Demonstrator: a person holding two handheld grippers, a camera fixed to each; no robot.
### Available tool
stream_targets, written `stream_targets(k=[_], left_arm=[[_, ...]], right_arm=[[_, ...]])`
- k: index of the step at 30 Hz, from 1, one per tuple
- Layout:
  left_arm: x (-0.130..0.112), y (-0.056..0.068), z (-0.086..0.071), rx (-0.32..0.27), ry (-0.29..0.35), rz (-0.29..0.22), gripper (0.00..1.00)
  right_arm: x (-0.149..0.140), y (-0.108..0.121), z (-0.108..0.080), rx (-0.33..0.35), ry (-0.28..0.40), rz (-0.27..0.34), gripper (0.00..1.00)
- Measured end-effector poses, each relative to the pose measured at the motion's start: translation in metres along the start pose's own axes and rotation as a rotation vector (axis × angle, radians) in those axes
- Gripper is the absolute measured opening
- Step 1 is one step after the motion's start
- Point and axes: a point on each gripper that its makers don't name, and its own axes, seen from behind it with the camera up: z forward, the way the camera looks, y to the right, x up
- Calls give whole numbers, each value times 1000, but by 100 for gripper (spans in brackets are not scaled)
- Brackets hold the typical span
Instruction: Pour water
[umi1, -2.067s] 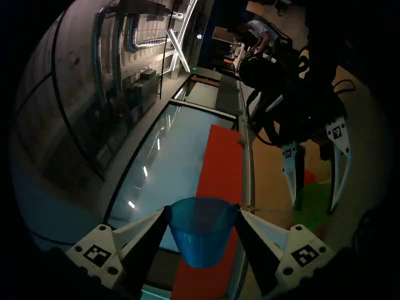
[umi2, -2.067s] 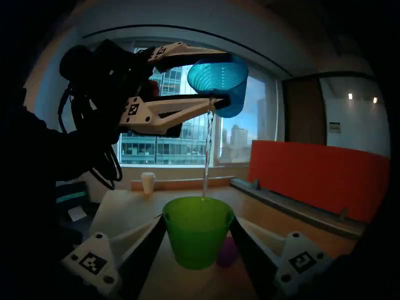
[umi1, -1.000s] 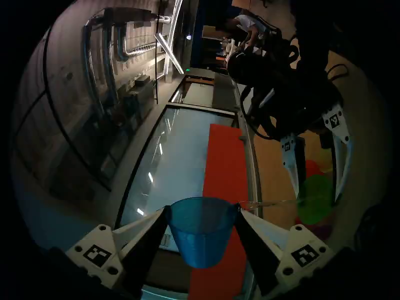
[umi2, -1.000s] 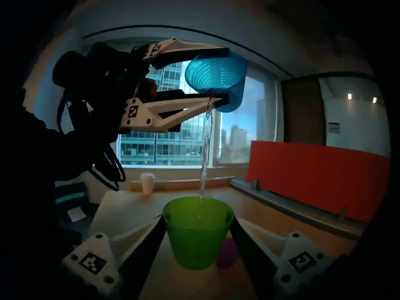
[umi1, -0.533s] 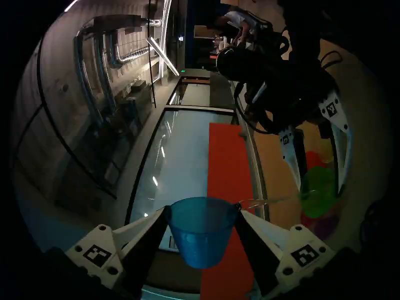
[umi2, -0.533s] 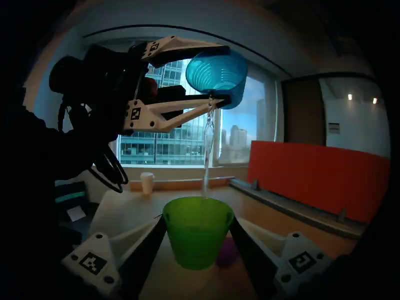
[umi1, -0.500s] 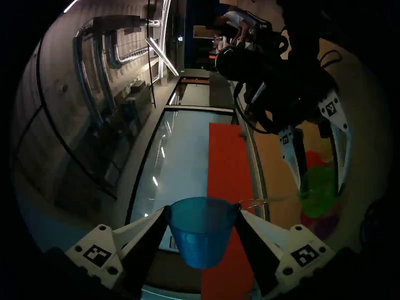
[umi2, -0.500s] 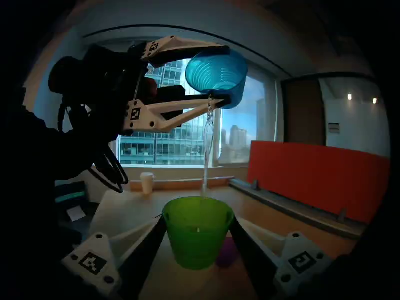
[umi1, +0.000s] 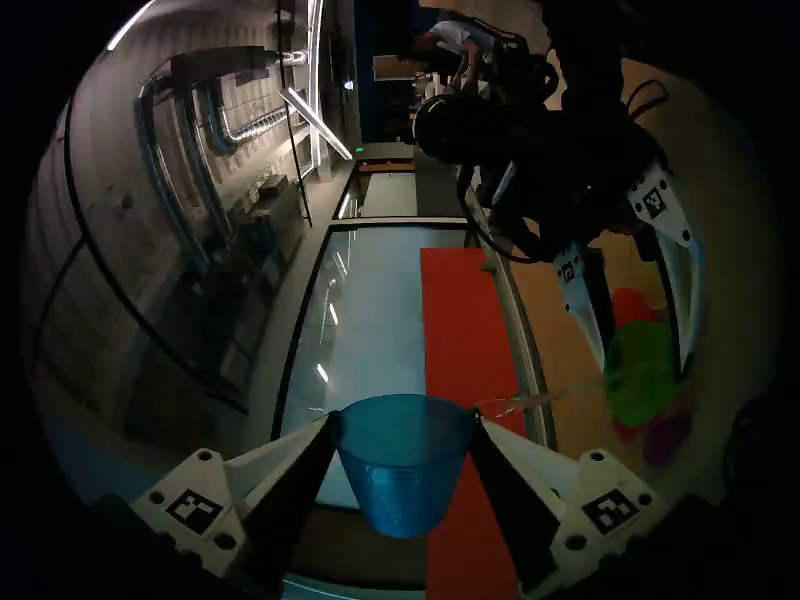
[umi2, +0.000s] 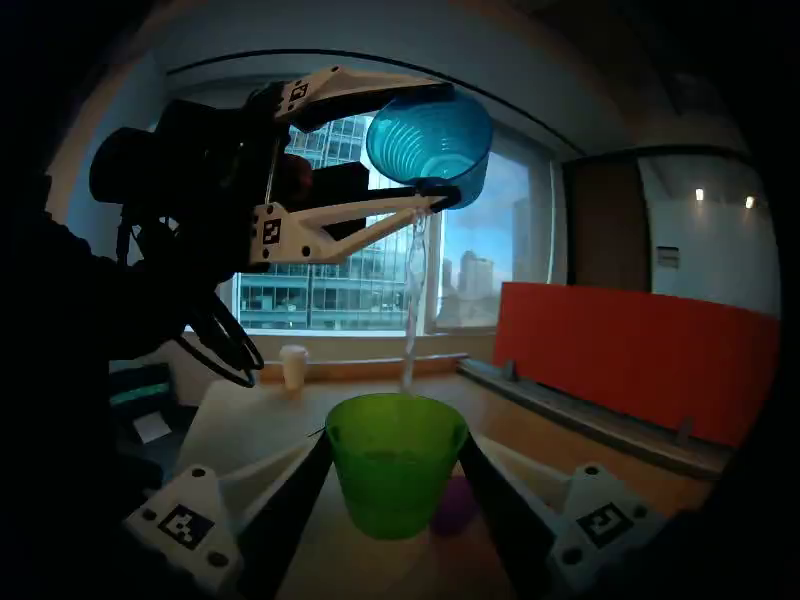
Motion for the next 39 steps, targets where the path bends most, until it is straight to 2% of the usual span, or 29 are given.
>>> stream_targets(k=[14,30,39], left_arm=[[5,0,-2,11,5,91,90],[10,5,0,13,16,101,89],[7,0,2,17,18,89,90]], right_arm=[[1,3,-1,-6,4,-1,90],[-1,4,-1,-8,7,2,90],[1,4,0,-8,7,1,90]])
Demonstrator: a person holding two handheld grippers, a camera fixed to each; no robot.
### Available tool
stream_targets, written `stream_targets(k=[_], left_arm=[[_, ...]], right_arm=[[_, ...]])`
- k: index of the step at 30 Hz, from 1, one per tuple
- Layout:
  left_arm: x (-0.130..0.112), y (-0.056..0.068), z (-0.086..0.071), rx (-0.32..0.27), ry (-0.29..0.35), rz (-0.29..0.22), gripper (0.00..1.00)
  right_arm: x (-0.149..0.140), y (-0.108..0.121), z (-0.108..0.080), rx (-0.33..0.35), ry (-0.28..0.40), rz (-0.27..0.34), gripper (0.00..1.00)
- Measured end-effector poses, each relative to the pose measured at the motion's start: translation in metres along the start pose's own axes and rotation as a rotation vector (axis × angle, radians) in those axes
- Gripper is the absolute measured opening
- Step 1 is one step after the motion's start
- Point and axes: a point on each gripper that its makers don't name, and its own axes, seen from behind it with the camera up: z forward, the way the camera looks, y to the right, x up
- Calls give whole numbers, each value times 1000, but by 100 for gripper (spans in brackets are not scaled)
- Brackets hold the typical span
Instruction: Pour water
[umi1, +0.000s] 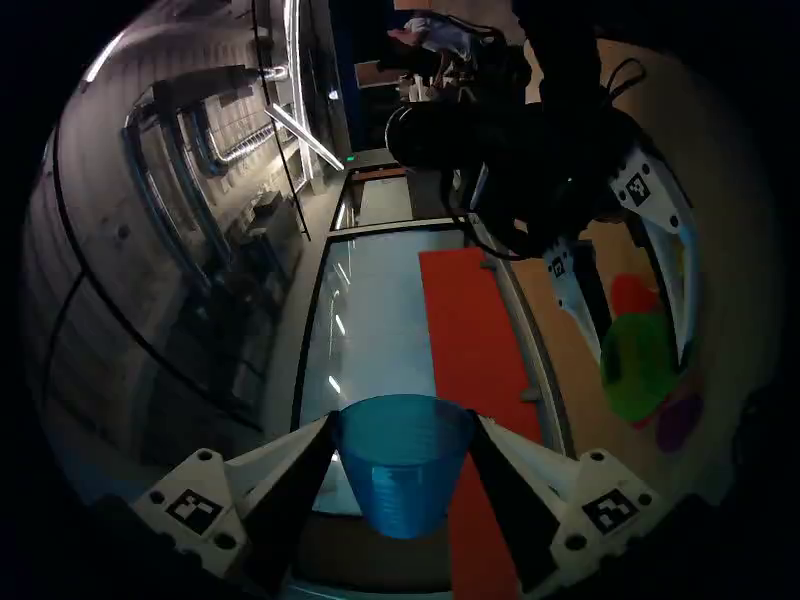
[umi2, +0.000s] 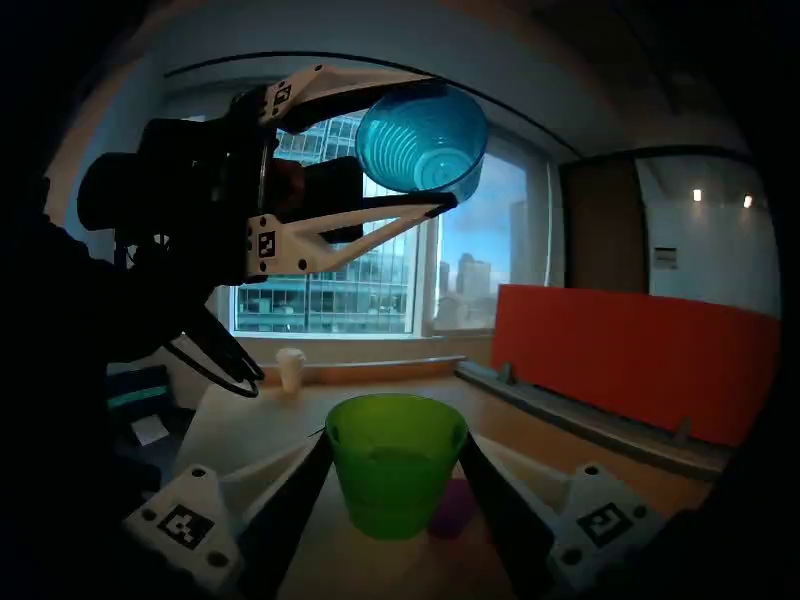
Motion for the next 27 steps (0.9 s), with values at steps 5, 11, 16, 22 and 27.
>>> stream_targets(k=[5,11,16,22,27], left_arm=[[-2,-2,0,1,-2,1,89],[-2,-3,-1,3,-3,-1,90],[-2,-2,-1,2,-3,0,89],[-3,-2,0,3,-2,-10,90],[-7,1,2,5,-10,-80,90]], right_arm=[[1,0,1,-2,1,-1,90],[2,-1,1,-2,2,-1,90],[2,-1,1,-2,1,-2,90],[3,-1,1,-4,2,-2,90],[3,0,0,-6,4,-2,90]])
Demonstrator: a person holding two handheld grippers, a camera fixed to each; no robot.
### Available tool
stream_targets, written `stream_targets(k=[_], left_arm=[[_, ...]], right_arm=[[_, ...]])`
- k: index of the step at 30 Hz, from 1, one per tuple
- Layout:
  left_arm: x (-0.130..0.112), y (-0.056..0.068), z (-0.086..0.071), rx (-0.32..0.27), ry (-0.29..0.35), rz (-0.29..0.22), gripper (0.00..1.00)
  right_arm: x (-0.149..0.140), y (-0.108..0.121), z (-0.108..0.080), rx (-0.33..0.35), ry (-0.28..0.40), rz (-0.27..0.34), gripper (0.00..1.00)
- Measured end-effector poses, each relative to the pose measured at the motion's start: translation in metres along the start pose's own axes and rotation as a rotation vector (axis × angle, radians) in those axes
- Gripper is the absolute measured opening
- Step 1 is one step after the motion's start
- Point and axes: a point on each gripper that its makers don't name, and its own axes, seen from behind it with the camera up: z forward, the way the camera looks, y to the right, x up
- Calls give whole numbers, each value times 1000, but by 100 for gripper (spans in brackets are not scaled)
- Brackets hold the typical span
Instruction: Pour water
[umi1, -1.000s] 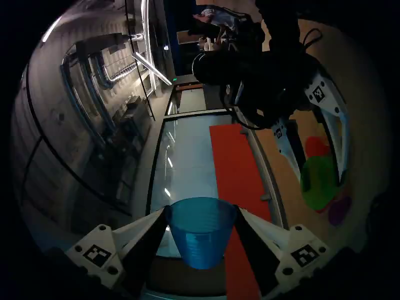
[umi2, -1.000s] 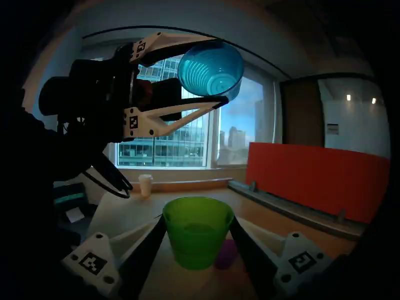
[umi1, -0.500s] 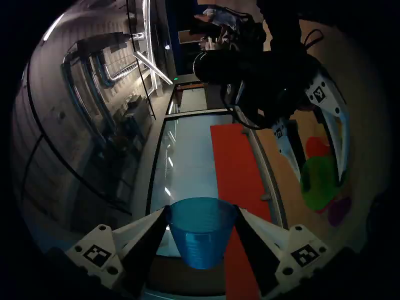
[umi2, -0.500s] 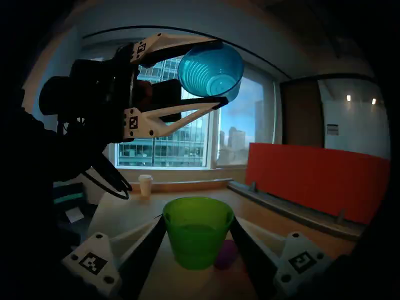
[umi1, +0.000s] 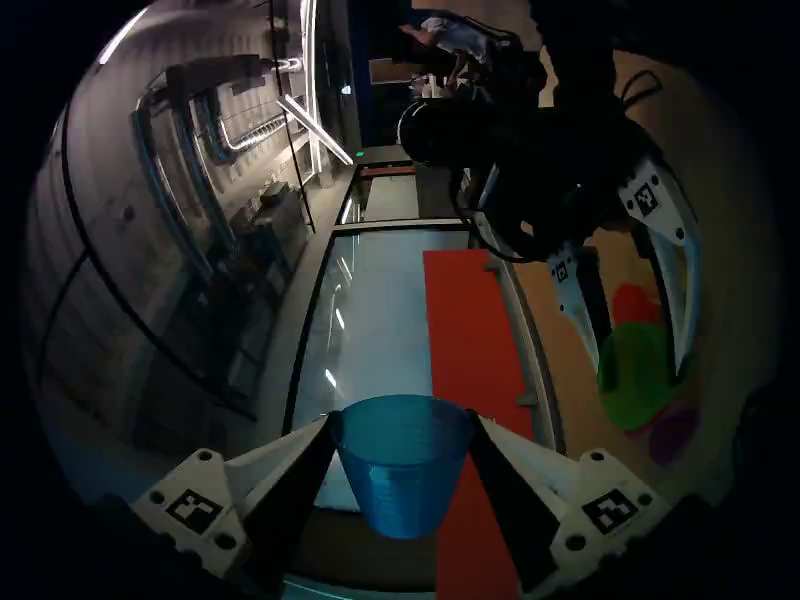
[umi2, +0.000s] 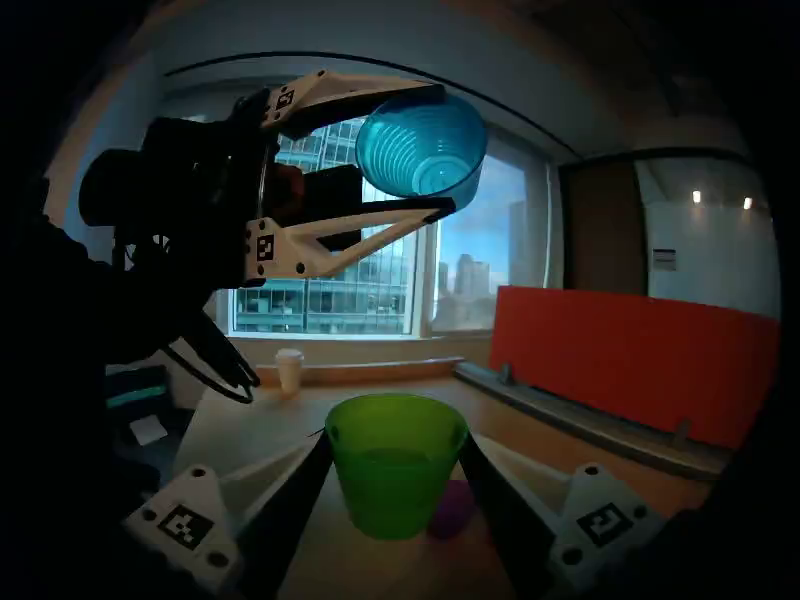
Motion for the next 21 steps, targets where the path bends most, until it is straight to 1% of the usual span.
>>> stream_targets(k=[3,7,17,21], left_arm=[[-4,6,2,-5,-11,-86,90],[-5,18,3,-23,-15,-220,90],[-13,42,4,-62,-34,-574,89],[-17,48,4,-67,-48,-716,90]], right_arm=[[0,1,0,-3,2,1,90],[1,2,-1,-6,2,1,90],[5,4,-3,-16,11,6,90],[6,4,-3,-18,13,7,90]])
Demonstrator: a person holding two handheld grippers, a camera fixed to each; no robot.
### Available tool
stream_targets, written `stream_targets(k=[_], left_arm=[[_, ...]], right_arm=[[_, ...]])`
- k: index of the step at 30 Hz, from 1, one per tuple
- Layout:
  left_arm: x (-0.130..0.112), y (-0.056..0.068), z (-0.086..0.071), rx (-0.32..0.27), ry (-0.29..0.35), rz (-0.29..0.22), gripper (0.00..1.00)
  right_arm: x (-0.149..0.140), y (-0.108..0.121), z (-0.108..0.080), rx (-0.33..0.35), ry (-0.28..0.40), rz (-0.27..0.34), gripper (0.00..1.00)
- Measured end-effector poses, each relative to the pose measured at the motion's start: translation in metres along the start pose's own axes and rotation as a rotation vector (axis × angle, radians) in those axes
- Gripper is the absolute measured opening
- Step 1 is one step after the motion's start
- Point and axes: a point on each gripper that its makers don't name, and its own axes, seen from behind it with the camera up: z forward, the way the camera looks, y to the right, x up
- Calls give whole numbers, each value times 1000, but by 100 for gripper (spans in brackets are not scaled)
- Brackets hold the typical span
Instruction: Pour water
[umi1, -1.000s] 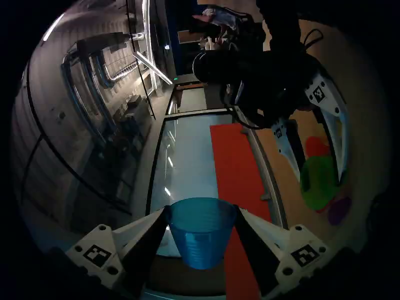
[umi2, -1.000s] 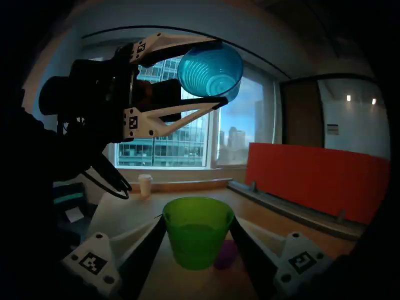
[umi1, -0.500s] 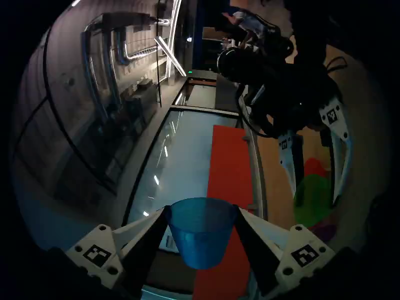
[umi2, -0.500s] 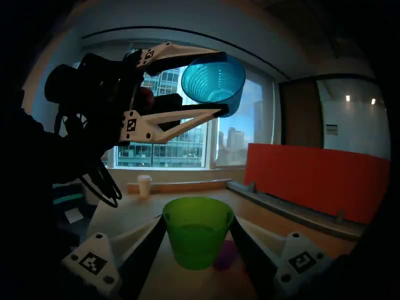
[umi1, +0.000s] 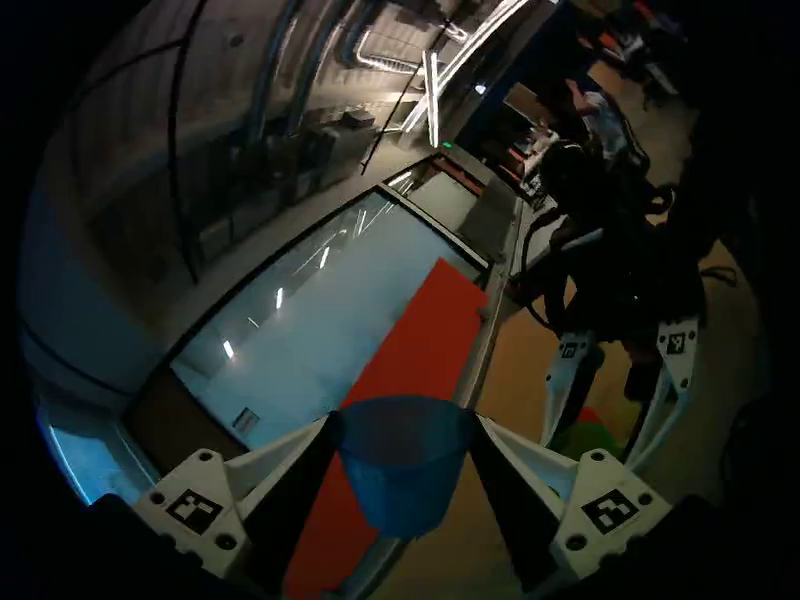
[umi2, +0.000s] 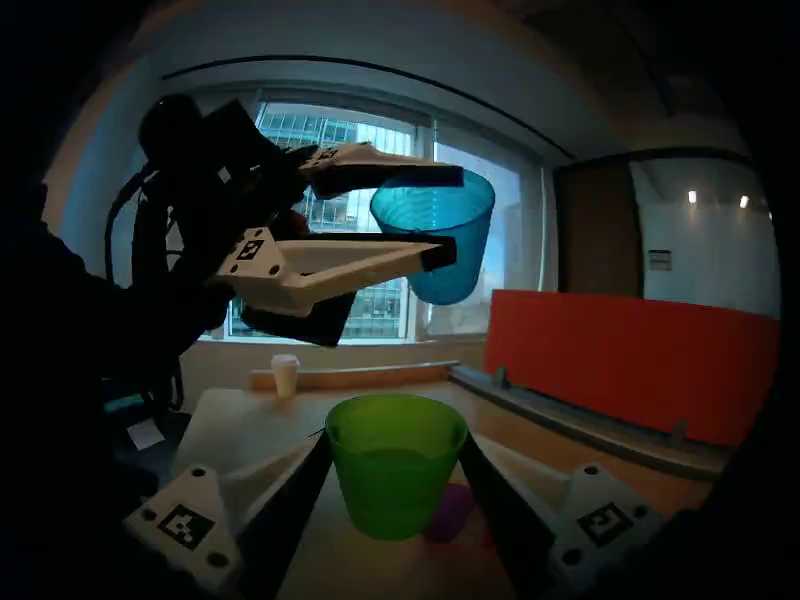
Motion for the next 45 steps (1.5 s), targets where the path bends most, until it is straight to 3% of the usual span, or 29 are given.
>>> stream_targets(k=[12,21,27,45], left_arm=[[-9,-12,3,-12,2,-417,89],[-12,-19,4,-33,29,-642,89],[-22,-23,2,-32,28,-712,89],[-58,-21,-17,2,-16,-759,89]], right_arm=[[7,2,-3,-8,12,1,90],[6,4,-5,-17,11,1,90],[9,5,-7,-21,11,3,90],[9,14,-19,-53,-7,-2,90]])
